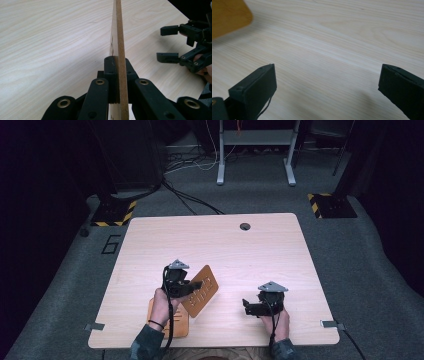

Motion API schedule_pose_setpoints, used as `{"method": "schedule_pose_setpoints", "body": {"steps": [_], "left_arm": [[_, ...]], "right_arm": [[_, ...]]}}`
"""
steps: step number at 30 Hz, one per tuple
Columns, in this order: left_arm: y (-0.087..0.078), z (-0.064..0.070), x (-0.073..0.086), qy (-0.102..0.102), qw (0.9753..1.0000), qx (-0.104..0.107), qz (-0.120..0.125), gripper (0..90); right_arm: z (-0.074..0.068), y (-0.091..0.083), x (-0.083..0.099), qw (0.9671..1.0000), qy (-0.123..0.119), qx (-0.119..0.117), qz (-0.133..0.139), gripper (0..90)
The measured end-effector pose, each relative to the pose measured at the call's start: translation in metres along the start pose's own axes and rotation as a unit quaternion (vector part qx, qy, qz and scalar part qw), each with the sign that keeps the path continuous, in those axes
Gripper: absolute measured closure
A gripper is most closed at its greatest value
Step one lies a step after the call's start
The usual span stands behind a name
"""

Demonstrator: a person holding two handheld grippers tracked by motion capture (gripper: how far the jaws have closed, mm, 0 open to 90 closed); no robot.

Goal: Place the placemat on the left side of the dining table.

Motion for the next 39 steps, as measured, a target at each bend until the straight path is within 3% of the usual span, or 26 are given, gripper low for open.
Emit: {"method": "schedule_pose_setpoints", "body": {"steps": [8,13,17,22,31,32,39], "left_arm": [[-0.013,-0.013,0.002,-0.016,0.9996,-0.012,0.017,86.0],[-0.021,-0.022,0.004,-0.028,0.9991,-0.02,0.026,86.0],[-0.031,-0.035,0.007,-0.04,0.9981,-0.031,0.034,86.0],[-0.039,-0.047,0.009,-0.053,0.9969,-0.042,0.04,86.1],[-0.05,-0.063,0.011,-0.075,0.994,-0.055,0.058,86.0],[-0.052,-0.067,0.01,-0.087,0.9928,-0.054,0.063,86.1],[-0.058,-0.083,0.009,-0.102,0.9899,-0.066,0.073,86.0]], "right_arm": [[0.033,-0.008,0.014,0.9989,0.018,0.042,-0.013,0.0],[0.047,-0.014,0.02,0.9981,0.023,0.055,-0.017,0.0],[0.063,-0.02,0.028,0.9963,0.031,0.074,-0.029,0.0],[0.079,-0.021,0.034,0.9942,0.06,0.077,-0.045,0.0],[0.088,-0.019,0.035,0.9932,0.069,0.087,-0.035,0.0],[0.089,-0.019,0.035,0.9928,0.073,0.087,-0.037,0.0],[0.089,-0.019,0.034,0.9918,0.08,0.092,-0.037,0.0]]}}
Point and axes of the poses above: each handheld gripper's, and its own axes: y roughly forward along the jaws, x roughly out of its underside, z roughly to its right, the point moved 2 cm from there along y, roughly forward along the jaws, and after that the axes turned 14 degrees about -z, right-handed, at the moved point
